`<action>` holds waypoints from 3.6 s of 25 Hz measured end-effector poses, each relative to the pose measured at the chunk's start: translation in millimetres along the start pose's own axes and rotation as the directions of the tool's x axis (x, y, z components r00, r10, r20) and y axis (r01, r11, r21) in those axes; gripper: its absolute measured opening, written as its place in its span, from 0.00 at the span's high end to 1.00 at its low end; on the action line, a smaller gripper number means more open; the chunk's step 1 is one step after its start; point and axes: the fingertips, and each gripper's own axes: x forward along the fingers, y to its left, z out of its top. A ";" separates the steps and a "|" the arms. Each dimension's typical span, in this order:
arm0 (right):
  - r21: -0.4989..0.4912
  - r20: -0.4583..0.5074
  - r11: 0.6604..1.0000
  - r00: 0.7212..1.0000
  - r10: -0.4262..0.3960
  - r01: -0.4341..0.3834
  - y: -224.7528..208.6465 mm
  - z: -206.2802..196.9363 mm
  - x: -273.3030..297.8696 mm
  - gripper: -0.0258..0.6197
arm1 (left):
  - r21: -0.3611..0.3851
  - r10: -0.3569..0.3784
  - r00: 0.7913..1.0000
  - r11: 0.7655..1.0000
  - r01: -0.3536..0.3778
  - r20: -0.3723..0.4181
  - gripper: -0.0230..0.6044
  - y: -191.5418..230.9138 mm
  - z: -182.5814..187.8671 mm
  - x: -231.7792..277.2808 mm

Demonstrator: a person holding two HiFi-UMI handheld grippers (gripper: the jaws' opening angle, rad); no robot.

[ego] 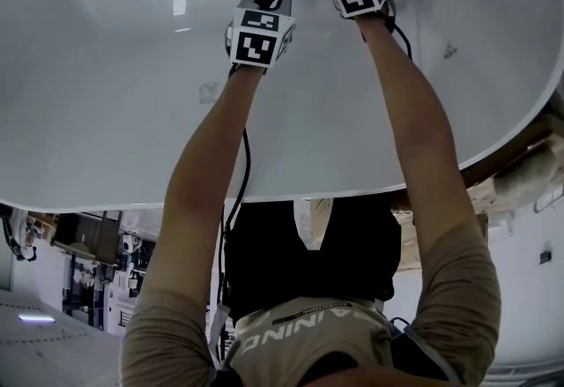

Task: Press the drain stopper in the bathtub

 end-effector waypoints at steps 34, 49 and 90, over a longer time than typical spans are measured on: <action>0.269 0.167 0.961 0.986 0.013 -0.059 49.3 18.2 -145.7 0.95 | 0.033 -0.009 0.999 0.999 0.008 0.035 0.96 -52.9 58.5 -94.6; 0.217 0.310 0.973 0.951 0.003 -0.073 87.4 32.6 -345.9 0.95 | 0.117 0.015 0.997 0.993 -0.023 0.074 0.96 -116.9 105.1 -237.1; 0.143 0.716 0.984 0.697 -0.031 -0.103 191.2 70.3 -731.9 0.95 | 0.321 -0.160 0.895 0.947 0.020 0.415 0.96 -262.0 250.5 -557.3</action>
